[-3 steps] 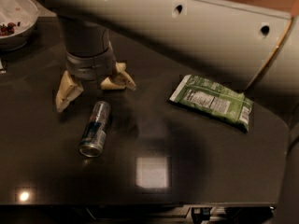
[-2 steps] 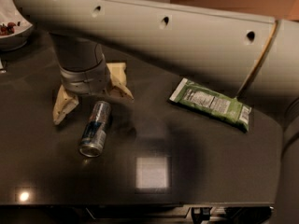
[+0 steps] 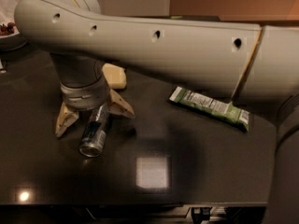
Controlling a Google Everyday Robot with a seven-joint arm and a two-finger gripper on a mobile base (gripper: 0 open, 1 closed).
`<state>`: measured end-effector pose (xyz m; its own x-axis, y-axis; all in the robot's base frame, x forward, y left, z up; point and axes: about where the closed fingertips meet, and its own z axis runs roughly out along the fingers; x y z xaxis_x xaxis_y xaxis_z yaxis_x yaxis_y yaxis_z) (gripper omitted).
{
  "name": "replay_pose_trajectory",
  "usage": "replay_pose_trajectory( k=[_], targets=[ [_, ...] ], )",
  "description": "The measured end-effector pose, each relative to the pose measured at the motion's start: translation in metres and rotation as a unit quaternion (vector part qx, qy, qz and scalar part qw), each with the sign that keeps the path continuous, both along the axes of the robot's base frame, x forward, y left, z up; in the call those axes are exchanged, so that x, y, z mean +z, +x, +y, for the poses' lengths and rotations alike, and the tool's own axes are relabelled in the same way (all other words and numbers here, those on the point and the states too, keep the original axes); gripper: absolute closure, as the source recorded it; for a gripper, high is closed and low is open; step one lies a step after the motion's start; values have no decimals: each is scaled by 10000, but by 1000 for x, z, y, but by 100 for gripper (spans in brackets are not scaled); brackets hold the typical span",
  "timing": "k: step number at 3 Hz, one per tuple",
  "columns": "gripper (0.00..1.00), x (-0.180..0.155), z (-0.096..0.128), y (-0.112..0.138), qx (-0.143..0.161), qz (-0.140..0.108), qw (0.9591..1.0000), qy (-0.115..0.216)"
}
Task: Pick redbull can
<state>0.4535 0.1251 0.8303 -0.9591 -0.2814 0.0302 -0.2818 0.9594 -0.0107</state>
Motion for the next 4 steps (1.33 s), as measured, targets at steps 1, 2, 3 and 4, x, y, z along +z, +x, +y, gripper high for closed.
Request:
replay_pose_trajectory(
  k=[1,2,3,4],
  targets=[
    [19,-8,-3,-5,-190,72,9998,-57],
    [41,-5,-4,-7,-253,35,9997,-43],
    [64,10,-5,-4,-235,-103,9997,48],
    [87,37,-6,3,-76,-287,9993,211]
  ],
)
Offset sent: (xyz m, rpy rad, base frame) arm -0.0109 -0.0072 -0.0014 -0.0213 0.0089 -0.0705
